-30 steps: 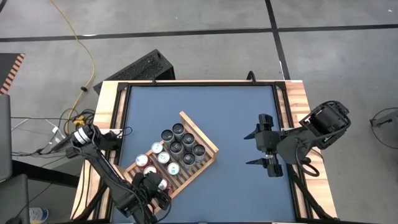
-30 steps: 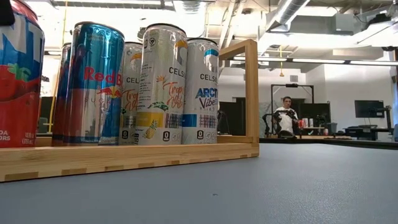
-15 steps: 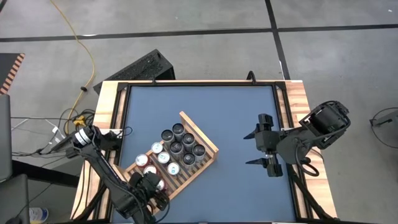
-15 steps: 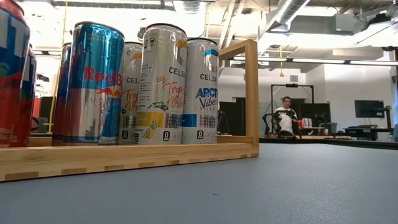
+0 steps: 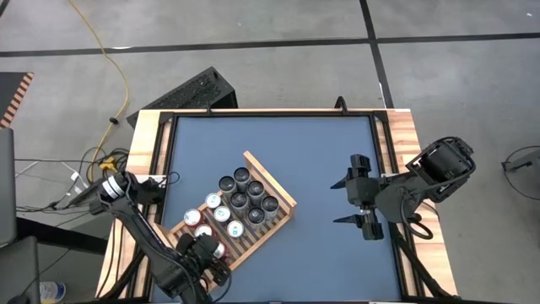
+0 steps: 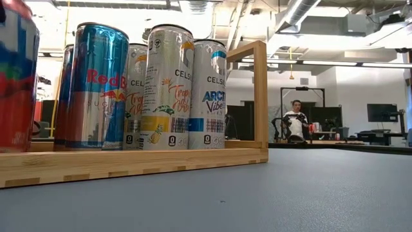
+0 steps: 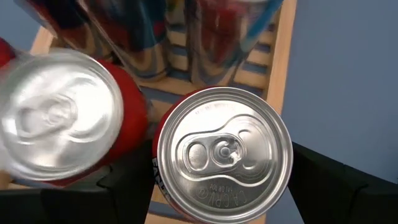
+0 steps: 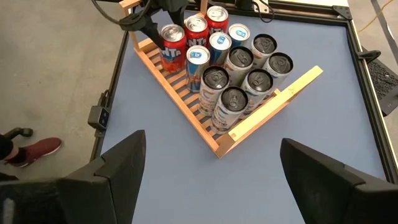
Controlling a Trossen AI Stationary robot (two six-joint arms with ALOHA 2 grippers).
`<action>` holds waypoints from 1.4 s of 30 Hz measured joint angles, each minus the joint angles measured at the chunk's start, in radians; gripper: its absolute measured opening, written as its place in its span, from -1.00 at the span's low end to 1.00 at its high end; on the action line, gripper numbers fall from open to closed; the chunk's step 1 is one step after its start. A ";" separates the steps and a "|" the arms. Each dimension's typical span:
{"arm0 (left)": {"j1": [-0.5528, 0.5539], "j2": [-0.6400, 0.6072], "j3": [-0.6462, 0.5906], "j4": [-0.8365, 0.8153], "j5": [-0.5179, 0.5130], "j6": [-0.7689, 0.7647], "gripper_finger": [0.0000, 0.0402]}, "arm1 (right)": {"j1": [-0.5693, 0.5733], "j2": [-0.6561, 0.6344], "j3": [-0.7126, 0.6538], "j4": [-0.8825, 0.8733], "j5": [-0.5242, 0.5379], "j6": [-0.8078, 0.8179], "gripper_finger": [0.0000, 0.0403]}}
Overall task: Place canned beverage on shelf
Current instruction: Put the red soda can on the shelf aligned with the other red soda cans
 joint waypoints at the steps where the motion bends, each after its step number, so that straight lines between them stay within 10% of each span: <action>1: 0.000 0.013 0.001 0.014 0.011 0.011 0.45 | 0.000 0.000 0.000 0.000 0.000 0.000 0.65; 42: 0.001 0.024 0.018 0.039 0.062 0.063 0.80 | 0.000 0.000 0.000 0.000 0.000 -0.001 0.65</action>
